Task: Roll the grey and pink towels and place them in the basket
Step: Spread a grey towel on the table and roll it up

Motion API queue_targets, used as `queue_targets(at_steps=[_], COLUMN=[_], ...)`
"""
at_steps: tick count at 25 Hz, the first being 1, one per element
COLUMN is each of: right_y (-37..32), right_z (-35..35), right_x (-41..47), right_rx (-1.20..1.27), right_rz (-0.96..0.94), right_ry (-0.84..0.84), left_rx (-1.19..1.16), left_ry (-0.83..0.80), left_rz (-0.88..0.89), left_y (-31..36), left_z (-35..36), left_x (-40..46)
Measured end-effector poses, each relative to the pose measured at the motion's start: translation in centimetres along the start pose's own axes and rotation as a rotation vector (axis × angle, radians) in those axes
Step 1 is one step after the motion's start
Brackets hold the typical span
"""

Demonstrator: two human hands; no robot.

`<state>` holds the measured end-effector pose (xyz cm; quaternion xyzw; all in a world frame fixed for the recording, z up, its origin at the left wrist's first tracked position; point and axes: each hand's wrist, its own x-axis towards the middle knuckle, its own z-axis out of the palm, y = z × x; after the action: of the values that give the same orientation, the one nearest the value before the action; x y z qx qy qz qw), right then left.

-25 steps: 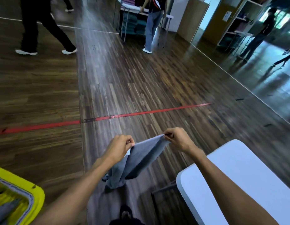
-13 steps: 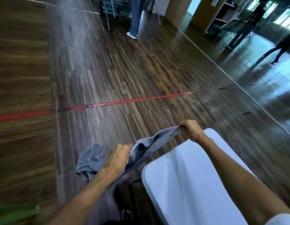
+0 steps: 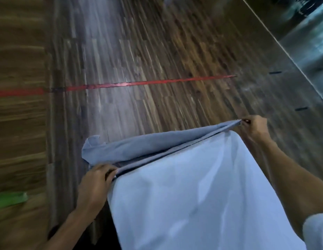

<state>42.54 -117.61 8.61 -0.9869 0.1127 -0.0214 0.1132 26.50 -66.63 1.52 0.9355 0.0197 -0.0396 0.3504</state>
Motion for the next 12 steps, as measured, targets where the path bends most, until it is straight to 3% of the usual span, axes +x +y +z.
queue_targets(at_steps=[6, 12], right_y=[4.6, 8.9], right_z=[6.1, 6.9], right_x=[-2.5, -3.7], right_rx=[-0.003, -0.108], right_rz=[-0.032, -0.107], right_ry=[-0.08, -0.037], left_rx=[0.197, 0.276], left_ry=[-0.025, 0.016], left_rz=[-0.036, 0.034], left_y=[0.2, 0.2], left_z=[2.7, 3.3], left_x=[-3.5, -4.8])
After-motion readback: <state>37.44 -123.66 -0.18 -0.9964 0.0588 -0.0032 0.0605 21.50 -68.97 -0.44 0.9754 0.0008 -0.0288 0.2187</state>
